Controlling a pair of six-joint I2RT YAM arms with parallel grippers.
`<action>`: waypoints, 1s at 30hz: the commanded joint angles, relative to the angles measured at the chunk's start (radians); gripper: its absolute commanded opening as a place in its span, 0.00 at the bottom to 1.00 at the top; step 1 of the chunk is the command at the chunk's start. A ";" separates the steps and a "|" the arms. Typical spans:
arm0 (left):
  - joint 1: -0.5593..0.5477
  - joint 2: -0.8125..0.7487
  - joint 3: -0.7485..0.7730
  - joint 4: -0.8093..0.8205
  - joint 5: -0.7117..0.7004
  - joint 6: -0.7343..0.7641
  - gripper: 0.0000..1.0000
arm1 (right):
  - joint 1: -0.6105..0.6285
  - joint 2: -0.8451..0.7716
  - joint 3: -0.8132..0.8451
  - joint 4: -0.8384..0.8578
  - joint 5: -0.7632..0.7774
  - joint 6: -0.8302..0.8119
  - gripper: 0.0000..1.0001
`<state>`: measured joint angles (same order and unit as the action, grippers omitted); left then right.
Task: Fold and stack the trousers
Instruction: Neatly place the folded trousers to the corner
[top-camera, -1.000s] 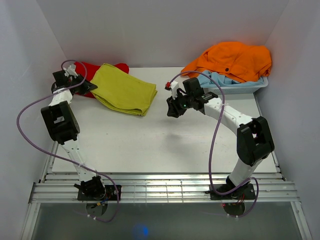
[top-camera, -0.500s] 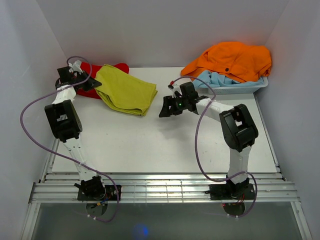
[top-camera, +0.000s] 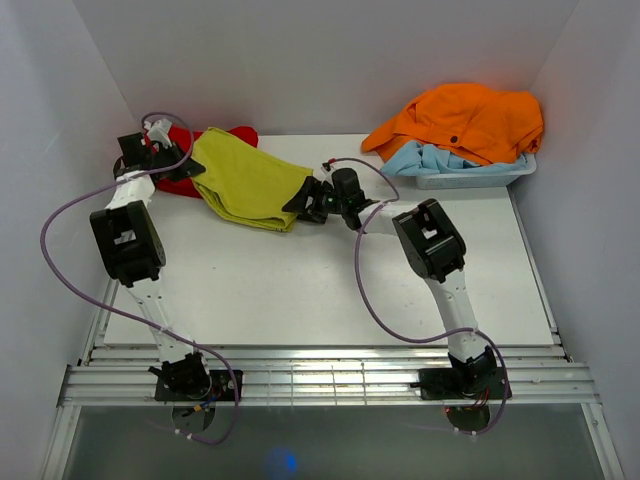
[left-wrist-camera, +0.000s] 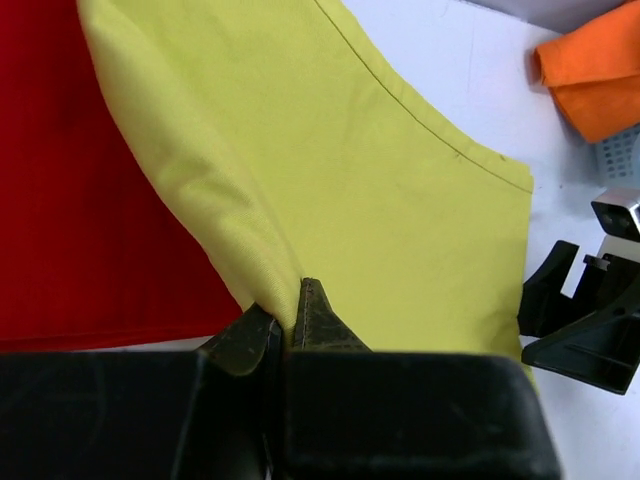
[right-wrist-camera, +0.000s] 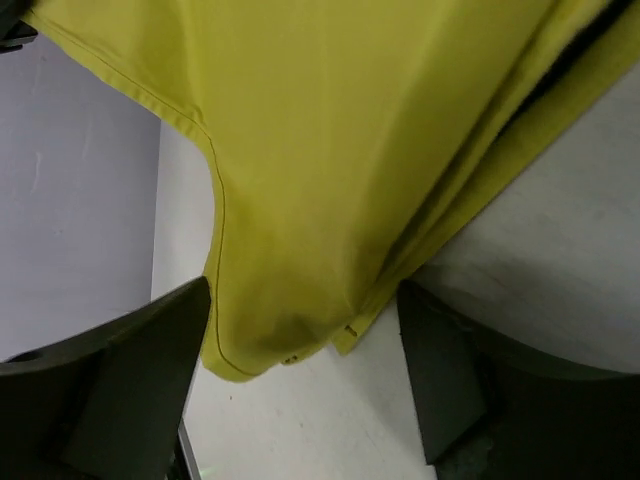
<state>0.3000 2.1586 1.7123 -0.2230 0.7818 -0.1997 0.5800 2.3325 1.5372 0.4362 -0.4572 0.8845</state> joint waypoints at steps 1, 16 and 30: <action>-0.055 -0.077 0.044 -0.035 0.027 0.169 0.00 | 0.021 0.071 0.051 0.110 0.054 0.074 0.71; -0.084 -0.158 0.021 0.266 0.006 0.227 0.00 | -0.088 0.171 0.369 0.059 0.077 -0.395 0.08; -0.118 -0.109 0.136 0.422 -0.150 0.319 0.00 | -0.088 0.243 0.489 0.056 0.101 -0.499 0.08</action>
<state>0.1535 2.1204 1.7584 0.0402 0.7208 0.0750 0.4744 2.5687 1.9285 0.4152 -0.3939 0.4706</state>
